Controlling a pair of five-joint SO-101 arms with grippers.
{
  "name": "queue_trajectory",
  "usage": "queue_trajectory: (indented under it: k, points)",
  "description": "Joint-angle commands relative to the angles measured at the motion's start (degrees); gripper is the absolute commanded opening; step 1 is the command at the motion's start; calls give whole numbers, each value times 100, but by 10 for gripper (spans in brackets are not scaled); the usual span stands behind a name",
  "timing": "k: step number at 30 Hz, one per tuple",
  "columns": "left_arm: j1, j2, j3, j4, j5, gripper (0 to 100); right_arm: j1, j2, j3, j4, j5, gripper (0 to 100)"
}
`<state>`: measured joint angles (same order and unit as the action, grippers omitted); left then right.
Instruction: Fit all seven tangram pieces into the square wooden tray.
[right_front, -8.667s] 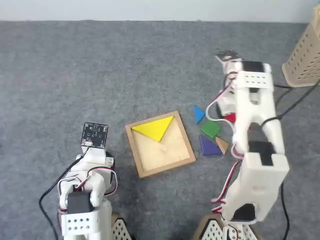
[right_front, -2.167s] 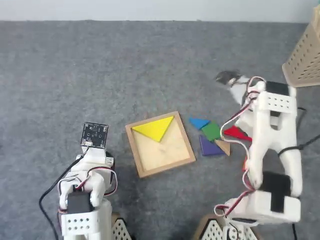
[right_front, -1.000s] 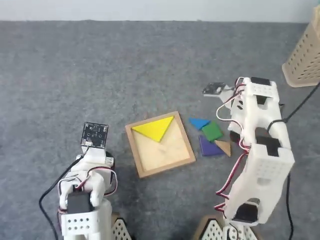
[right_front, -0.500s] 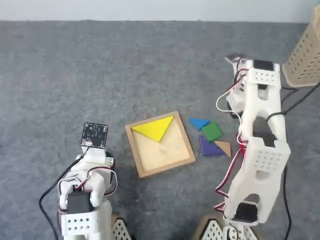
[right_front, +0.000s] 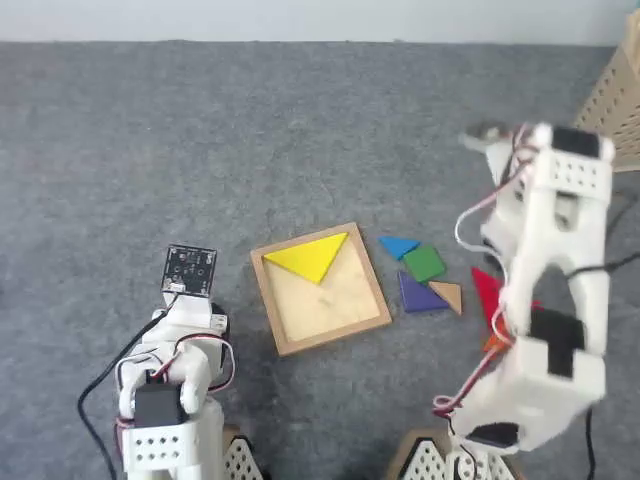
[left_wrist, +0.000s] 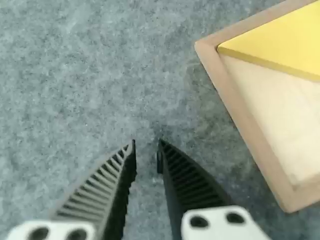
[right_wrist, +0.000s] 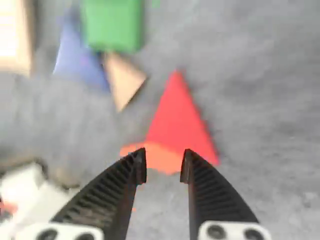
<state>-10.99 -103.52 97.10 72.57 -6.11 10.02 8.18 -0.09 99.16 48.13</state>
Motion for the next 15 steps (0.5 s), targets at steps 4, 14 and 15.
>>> queue_trajectory:
  k: [4, 14, 15]
  points:
    - [9, -123, -57, 0, 44, 71, 532, -1516, 2462, -1385, 835, 151]
    - [9, -123, -57, 0, 44, 71, 75, -1622, 4413, -3248, 809, 270]
    - [9, -123, -57, 0, 44, 71, 31, -1622, 4431, -3371, 571, 257]
